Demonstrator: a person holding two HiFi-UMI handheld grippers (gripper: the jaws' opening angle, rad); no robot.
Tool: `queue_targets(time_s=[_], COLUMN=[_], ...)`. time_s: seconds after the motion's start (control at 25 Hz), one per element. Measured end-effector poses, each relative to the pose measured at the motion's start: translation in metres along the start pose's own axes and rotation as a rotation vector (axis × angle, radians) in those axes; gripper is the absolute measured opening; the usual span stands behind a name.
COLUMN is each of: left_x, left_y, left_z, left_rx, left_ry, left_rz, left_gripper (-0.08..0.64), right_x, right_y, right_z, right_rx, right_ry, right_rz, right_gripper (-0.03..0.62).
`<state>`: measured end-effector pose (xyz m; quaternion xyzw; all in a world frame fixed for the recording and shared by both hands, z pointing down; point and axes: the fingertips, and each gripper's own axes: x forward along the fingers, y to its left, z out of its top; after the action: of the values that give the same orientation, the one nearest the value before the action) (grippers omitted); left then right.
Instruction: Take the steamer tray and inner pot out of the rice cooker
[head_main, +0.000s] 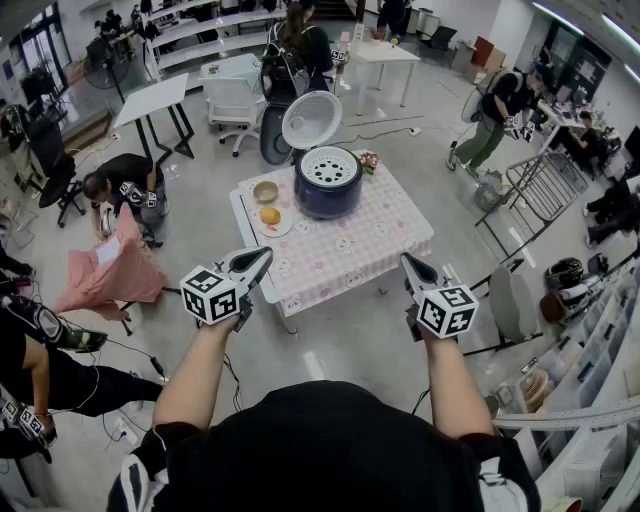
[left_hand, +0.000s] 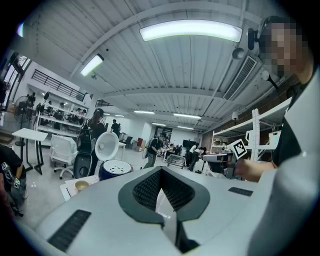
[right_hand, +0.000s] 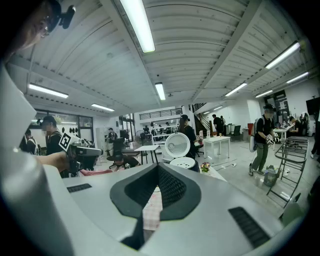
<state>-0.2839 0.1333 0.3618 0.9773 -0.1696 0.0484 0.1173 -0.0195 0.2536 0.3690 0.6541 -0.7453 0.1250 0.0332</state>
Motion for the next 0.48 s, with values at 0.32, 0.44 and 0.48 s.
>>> queue_targets(time_s=[0.32, 0.44, 0.48], left_x=[-0.006, -0.010, -0.011], left_y=[-0.006, -0.007, -0.007], left_z=[0.005, 0.005, 0.004], left_rx=[0.004, -0.001, -0.002], left_ry=[-0.006, -0.017, -0.016], left_rz=[-0.027, -0.035, -0.039], left_gripper=[0.020, 0.021, 0.021], right_x=[-0.011, -0.011, -0.011], right_y=[0.012, 0.018, 0.020], right_z=[-0.003, -0.004, -0.003], right_rx=[0.007, 0.019, 0.022], right_ry=[-0.010, -0.012, -0.013], right_rz=[-0.037, -0.025, -0.023], right_gripper=[0.006, 0.008, 0.008])
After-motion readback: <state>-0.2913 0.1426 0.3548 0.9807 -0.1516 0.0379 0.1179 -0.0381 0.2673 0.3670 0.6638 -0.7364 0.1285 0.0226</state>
